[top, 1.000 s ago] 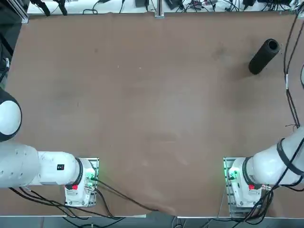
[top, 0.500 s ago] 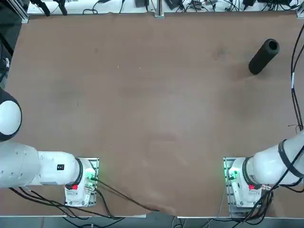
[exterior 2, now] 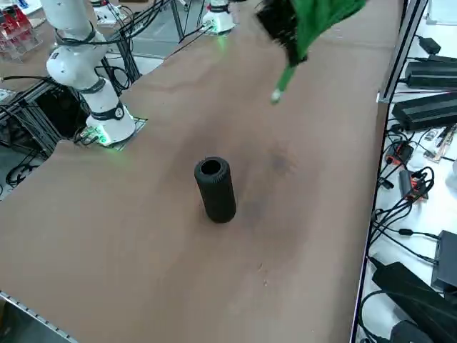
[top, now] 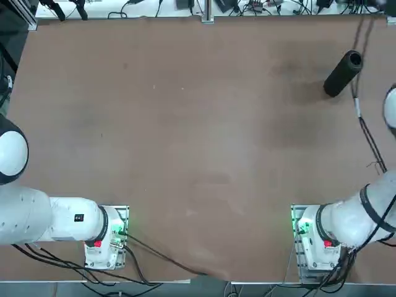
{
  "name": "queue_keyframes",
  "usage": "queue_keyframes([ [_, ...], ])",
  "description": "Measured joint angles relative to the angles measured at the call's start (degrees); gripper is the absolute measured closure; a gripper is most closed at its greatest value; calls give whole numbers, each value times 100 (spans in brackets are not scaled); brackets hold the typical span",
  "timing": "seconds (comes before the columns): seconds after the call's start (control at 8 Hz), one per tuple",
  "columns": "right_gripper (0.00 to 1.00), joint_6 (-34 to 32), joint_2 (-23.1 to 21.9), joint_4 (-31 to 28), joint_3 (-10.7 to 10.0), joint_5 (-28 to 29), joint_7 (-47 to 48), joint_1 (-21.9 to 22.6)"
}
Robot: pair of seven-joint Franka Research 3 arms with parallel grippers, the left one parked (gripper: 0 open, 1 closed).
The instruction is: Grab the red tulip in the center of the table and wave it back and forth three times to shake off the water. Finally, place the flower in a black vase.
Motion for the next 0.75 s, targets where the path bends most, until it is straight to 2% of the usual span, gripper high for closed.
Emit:
queue_keyframes([
  [0.25, 89, -199, 72, 17, 26, -9, 1119, 1042],
  [0.38, 89, -450, 70, 34, 26, -17, 1575, 1350],
  [0.62, 89, -799, 29, 96, -80, -22, 1828, 1434],
  [0.75, 89, -868, -25, 111, -289, -34, 1805, 1328],
])
